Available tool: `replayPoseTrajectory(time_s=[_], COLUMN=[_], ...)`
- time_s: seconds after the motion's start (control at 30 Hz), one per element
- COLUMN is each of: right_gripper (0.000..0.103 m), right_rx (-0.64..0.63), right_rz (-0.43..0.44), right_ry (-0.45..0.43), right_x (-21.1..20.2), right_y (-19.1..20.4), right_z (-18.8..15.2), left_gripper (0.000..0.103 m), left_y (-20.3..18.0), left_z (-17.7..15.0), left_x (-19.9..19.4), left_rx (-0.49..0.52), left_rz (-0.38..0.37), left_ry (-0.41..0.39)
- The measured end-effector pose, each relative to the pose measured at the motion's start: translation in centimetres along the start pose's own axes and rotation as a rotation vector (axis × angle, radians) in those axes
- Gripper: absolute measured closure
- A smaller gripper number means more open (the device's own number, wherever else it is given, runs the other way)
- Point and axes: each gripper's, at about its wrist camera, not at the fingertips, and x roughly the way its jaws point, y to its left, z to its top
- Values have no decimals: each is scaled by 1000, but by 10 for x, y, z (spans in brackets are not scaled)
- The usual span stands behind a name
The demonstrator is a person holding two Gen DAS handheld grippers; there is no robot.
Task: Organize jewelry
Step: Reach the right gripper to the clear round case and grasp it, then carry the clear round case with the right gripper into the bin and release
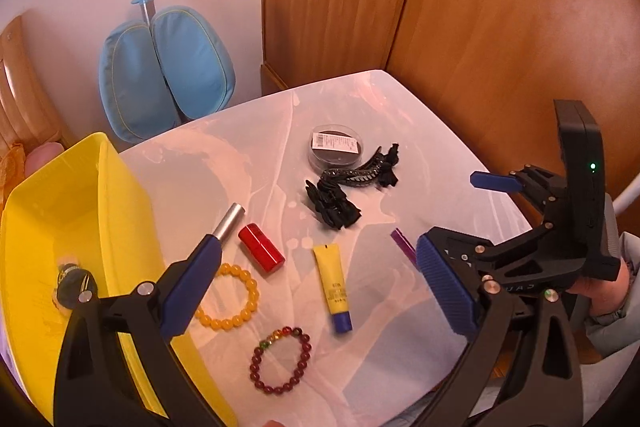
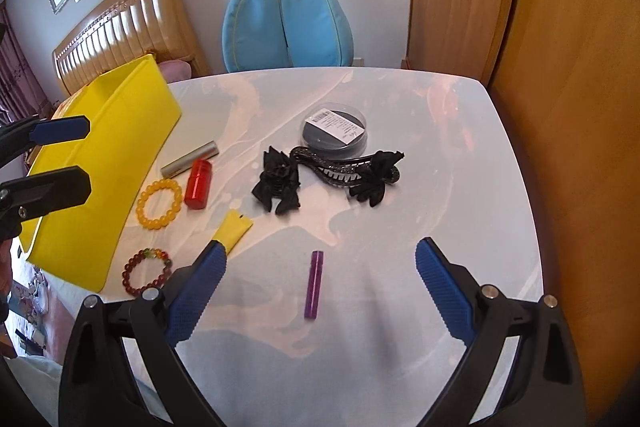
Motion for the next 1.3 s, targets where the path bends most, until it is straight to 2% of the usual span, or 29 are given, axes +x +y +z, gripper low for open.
replayPoseTrajectory(time_s=[0.33, 0.6, 0.63, 0.67, 0.8, 1.0, 1.3], right_gripper=[6, 7, 22, 26, 26, 26, 26], right_rx=[-28, -113, -118, -124, -113, -63, -71], right_rz=[-4, -63, -65, -63, -64, -26, -8], right_ry=[56, 114, 116, 108, 98, -52, -54], right_x=[105, 156, 157, 157, 152, 94, 9], right_y=[-11, -5, -4, -4, -7, -10, 0], right_z=[76, 92, 91, 90, 88, 85, 26], left_gripper=[8, 8, 8, 8, 8, 8, 8], left_y=[23, 34, 34, 34, 35, 27, 4], left_z=[25, 24, 24, 24, 25, 27, 9], left_x=[58, 81, 82, 83, 86, 77, 24], left_rx=[48, 19, 17, 14, -1, 4, -21], left_rz=[-21, -49, -51, -52, -56, -53, -64], left_ry=[93, 140, 143, 145, 151, 131, 60])
